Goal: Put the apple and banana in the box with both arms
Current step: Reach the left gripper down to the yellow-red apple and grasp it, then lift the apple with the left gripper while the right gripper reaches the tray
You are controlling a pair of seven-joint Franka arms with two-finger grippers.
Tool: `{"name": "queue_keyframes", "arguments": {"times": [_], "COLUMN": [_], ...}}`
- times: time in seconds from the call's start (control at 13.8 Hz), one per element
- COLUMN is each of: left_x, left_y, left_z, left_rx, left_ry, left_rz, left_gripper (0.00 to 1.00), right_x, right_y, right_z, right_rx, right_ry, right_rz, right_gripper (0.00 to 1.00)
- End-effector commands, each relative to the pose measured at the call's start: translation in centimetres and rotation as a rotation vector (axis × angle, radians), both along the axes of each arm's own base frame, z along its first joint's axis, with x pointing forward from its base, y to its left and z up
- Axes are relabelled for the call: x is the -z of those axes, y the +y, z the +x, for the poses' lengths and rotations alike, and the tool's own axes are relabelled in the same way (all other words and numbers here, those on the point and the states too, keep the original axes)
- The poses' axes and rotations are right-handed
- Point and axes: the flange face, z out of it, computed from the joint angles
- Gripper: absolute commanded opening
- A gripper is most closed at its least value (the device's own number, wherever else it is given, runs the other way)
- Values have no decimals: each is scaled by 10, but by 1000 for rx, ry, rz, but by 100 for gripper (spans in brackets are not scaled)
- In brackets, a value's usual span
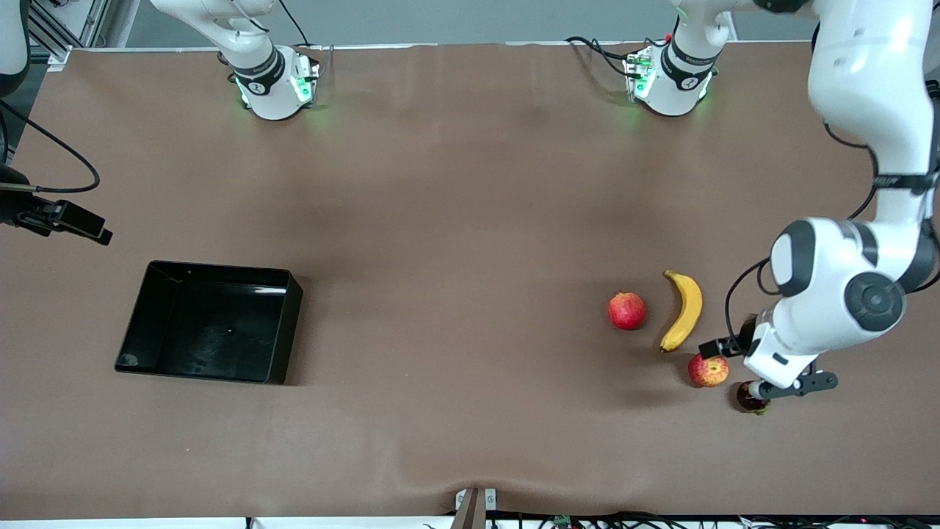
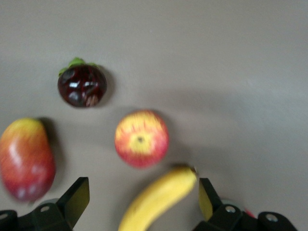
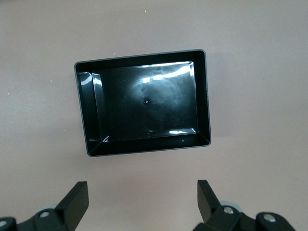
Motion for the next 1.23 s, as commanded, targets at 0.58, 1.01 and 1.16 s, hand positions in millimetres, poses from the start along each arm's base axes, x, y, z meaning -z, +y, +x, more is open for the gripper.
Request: {"name": "queue_keyframes", "arguments": {"times": [0.58,1.01,1.16], "left_x": [63,83,72], "left_y": [12,9,7], "left_z": [13,12,14], "left_rx": [-82,-71,-53], "left_ry": [-31,-29,-46], "left_rz": [-36,-36,-25], "left_gripper": [100,74,22], "right_x": [3,22,30], "right_y": [1,-1,-1], "right_z": [3,22,35], "right_rx": [1,2,2], "right_ry": [14,12,-20], "right_rz": [-15,-19,-24], "right_gripper": [100,100,100]}}
